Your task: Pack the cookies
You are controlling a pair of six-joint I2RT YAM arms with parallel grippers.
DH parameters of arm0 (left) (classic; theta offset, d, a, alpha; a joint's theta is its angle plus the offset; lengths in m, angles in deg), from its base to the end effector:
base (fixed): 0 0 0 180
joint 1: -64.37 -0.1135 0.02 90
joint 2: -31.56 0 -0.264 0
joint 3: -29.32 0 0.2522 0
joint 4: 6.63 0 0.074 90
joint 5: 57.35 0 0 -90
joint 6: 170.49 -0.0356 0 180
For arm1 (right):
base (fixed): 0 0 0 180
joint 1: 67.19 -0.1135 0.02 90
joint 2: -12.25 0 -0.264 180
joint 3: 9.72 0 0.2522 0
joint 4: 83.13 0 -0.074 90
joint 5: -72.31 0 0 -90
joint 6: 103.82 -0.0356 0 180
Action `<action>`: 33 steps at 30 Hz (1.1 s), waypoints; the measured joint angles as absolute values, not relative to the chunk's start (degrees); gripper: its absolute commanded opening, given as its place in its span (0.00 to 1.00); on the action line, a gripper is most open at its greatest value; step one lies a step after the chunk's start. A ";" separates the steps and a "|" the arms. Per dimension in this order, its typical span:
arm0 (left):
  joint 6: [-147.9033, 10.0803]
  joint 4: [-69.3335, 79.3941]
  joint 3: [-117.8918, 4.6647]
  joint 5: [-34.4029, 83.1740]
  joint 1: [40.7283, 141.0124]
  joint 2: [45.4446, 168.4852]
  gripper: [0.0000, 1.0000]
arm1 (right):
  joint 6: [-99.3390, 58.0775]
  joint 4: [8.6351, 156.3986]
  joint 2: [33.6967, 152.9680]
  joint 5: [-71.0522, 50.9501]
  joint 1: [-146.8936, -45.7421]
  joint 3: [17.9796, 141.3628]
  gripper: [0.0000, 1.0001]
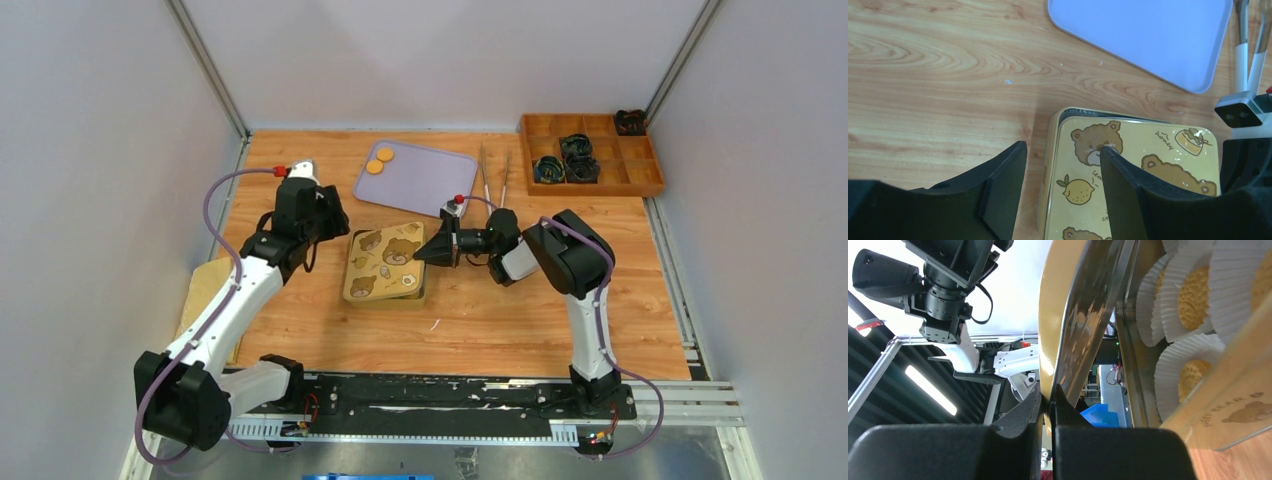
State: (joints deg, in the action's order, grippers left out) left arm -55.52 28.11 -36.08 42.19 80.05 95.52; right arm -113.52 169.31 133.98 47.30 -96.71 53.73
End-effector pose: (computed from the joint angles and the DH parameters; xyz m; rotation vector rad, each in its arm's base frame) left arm 0.2398 -0.0612 0.2971 -0.2706 2.1351 -0.2347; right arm 0.3128 0.2142 0.1453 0.1521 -2.0807 -2.3141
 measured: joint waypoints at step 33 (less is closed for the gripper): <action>-56.28 24.83 -31.29 42.36 83.70 91.81 0.60 | -96.47 154.66 130.84 47.41 -97.17 51.94 0.82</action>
State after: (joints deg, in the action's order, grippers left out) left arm -56.28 24.83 -31.29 42.36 83.70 91.81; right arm -96.47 154.66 130.84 47.41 -97.17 51.94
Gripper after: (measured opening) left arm 0.605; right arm 0.834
